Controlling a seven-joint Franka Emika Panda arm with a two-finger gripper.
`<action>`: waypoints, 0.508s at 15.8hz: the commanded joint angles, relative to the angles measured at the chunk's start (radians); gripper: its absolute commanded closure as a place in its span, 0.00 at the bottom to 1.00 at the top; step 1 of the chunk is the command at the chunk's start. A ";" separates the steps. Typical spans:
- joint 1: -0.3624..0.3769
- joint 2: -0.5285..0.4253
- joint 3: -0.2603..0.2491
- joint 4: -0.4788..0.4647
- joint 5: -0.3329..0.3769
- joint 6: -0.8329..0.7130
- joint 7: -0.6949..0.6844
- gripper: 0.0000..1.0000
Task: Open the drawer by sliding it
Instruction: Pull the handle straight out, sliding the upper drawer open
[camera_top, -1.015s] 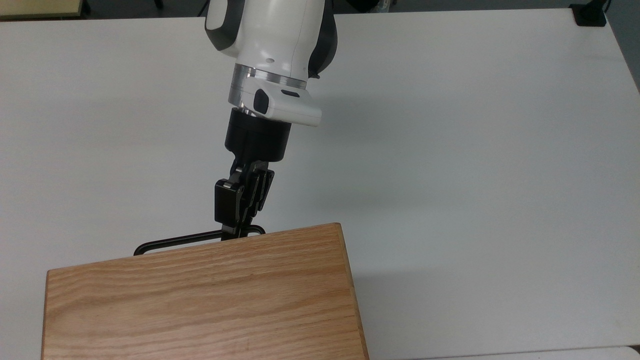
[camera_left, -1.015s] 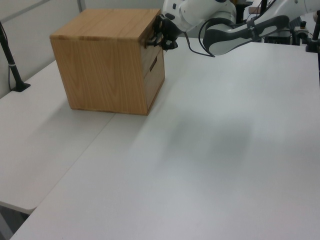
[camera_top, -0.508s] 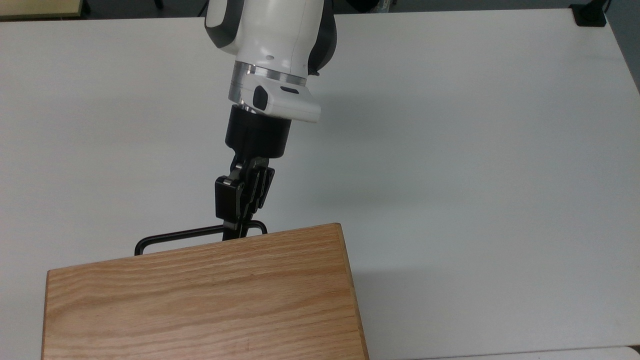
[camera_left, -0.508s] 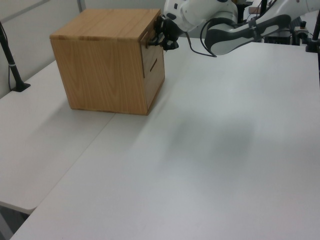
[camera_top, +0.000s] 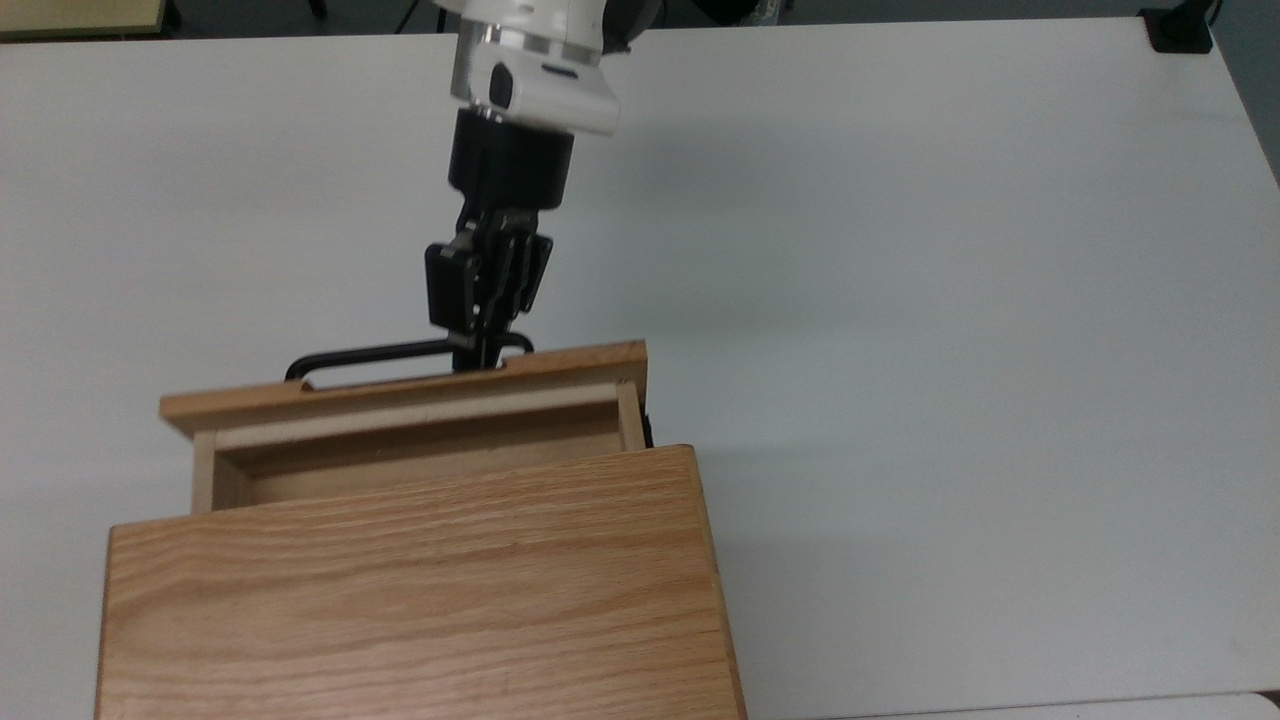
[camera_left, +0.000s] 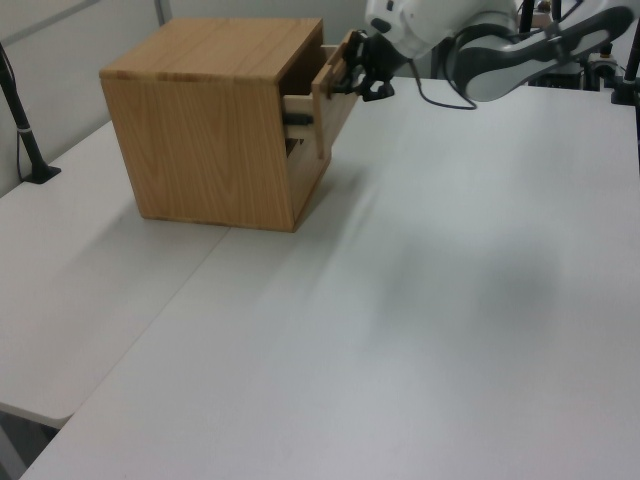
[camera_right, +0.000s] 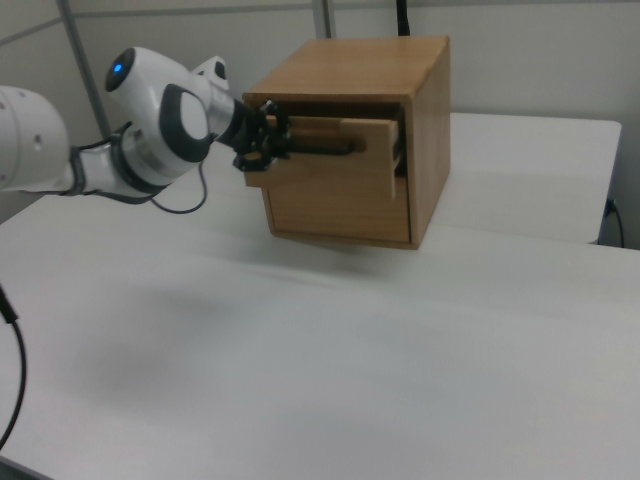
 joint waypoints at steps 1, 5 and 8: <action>0.018 -0.211 0.037 -0.212 0.009 0.015 0.159 0.92; 0.038 -0.275 0.045 -0.297 0.009 0.011 0.242 0.94; 0.038 -0.345 0.045 -0.352 0.010 -0.004 0.244 0.94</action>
